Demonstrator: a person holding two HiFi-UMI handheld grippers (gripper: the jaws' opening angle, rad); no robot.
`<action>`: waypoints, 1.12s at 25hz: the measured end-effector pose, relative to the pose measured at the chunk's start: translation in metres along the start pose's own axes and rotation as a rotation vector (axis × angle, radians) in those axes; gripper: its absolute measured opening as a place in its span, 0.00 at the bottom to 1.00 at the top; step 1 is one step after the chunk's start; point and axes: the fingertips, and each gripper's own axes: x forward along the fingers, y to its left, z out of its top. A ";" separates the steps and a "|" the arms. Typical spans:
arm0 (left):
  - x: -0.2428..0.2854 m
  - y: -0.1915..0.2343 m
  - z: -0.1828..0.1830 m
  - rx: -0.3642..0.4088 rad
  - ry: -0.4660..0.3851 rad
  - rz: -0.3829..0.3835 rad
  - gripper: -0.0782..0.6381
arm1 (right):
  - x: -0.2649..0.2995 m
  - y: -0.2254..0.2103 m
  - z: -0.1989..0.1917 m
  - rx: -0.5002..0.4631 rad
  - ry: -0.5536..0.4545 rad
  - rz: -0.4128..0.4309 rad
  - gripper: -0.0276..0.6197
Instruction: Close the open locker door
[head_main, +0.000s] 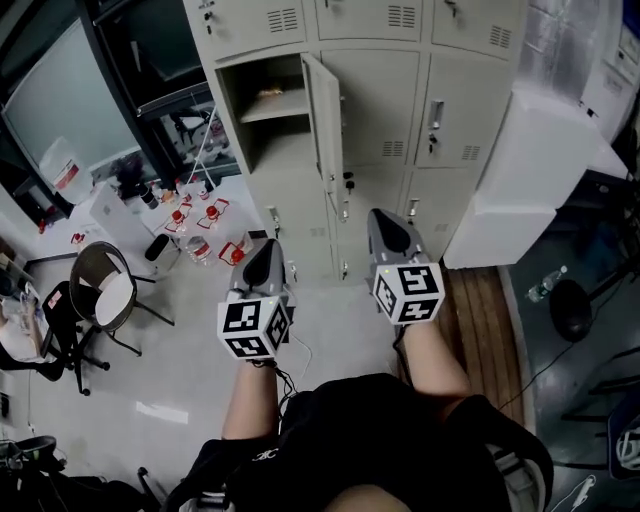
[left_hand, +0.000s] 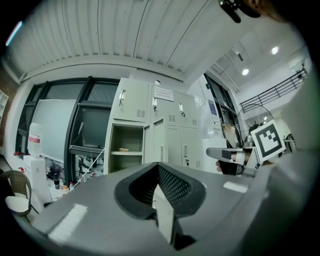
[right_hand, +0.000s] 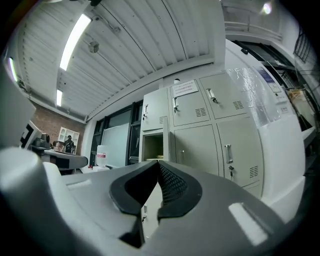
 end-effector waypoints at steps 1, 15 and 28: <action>0.008 0.002 -0.001 0.001 0.004 -0.005 0.11 | 0.009 -0.003 0.000 0.004 0.002 -0.001 0.06; 0.071 0.055 -0.021 0.045 0.075 -0.019 0.11 | 0.090 0.007 0.002 0.007 -0.047 0.098 0.45; 0.080 0.082 -0.043 0.007 0.123 0.050 0.11 | 0.170 -0.026 -0.005 0.034 0.059 0.179 0.49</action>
